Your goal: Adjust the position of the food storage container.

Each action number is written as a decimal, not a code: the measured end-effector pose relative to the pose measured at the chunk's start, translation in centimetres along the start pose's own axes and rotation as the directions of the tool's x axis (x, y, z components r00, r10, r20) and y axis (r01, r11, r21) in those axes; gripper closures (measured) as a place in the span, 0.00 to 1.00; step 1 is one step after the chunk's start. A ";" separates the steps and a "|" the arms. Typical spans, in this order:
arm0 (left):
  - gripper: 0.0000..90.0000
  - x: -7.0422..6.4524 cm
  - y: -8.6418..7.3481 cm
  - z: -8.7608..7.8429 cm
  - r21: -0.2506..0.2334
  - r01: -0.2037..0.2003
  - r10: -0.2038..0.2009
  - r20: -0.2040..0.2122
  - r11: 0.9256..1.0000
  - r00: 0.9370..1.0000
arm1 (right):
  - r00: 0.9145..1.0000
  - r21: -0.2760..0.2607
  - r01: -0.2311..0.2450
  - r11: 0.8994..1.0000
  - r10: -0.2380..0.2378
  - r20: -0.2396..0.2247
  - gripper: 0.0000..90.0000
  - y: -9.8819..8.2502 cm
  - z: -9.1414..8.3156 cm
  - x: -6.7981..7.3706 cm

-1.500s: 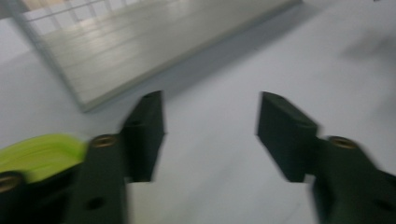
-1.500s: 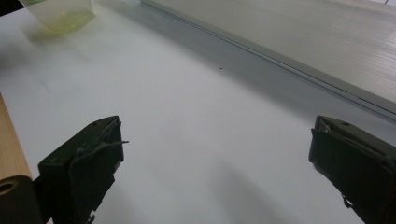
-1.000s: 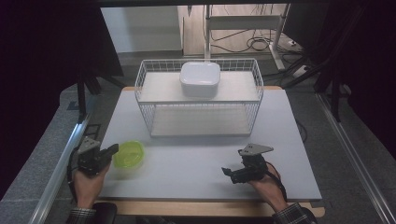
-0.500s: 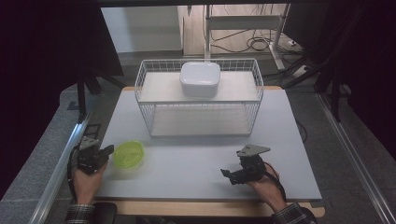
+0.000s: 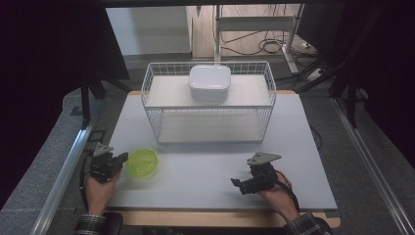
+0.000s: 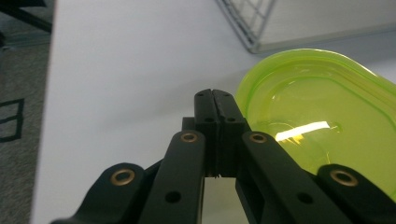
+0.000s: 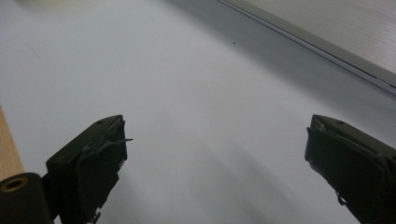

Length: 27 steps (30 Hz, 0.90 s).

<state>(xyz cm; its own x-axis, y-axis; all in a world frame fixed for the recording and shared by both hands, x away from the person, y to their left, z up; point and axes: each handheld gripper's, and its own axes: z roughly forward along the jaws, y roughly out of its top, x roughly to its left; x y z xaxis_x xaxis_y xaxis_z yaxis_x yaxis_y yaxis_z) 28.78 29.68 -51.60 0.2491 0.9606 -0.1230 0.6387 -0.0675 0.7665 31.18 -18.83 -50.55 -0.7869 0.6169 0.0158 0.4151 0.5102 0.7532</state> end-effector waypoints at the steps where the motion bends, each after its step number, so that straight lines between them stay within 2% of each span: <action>1: 1.00 -0.5 0.1 0.2 0.002 -0.007 0.007 0.011 1.000 1.000 | 1.000 0.001 0.000 1.000 0.000 0.000 0.06 0.0 0.0 0.0; 6: 1.00 -2.2 0.5 0.9 0.004 -0.031 0.030 0.054 1.000 0.998 | 1.000 0.006 0.001 1.000 -0.001 0.001 0.06 0.0 0.1 0.1; 10: 1.00 -3.5 0.8 1.4 0.005 -0.048 0.048 0.097 0.999 0.994 | 1.000 0.010 0.002 1.000 -0.002 0.000 0.06 0.0 0.2 0.1; 12: 1.00 -3.8 0.9 1.4 0.007 -0.062 0.061 0.100 0.998 0.993 | 1.000 0.012 0.003 1.000 -0.003 0.000 0.06 0.0 0.2 0.1; 14: 0.98 -3.7 1.1 1.3 0.003 -0.064 0.064 0.092 0.998 0.994 | 1.000 0.014 0.003 1.000 -0.003 0.002 0.06 0.0 0.2 0.1; 16: 0.98 -2.8 1.1 0.7 -0.006 -0.043 0.043 0.087 0.999 0.995 | 1.000 0.014 0.006 1.000 -0.006 0.002 0.06 0.0 0.2 0.1; 18: 0.99 -2.0 0.8 0.3 0.003 -0.039 0.038 0.084 0.999 0.996 | 1.000 0.012 0.003 1.000 -0.003 0.002 0.06 0.0 0.1 0.1; 21: 1.00 -1.4 -0.1 0.2 0.046 -0.037 0.031 0.121 0.998 0.992 | 1.000 0.012 0.003 1.000 -0.003 0.004 0.06 0.0 0.1 0.0; 24: 1.00 -1.9 -0.9 0.3 0.084 -0.040 0.025 0.163 0.996 0.986 | 1.000 0.014 0.009 1.000 -0.009 0.006 0.06 0.0 0.1 0.1; 27: 1.00 -3.1 -1.1 0.7 0.110 -0.078 0.056 0.188 0.991 0.981 | 1.000 0.015 0.018 1.000 -0.018 0.015 0.06 0.0 0.1 0.2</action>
<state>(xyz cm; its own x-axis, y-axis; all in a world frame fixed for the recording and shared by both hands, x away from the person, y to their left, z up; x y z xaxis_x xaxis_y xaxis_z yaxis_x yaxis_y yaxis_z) 27.83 26.61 -52.53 0.4172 0.8874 -0.1962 0.6938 -0.1716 0.6994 31.10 -18.67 -50.65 -0.7872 0.6166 -0.0082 0.4076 0.5303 0.7434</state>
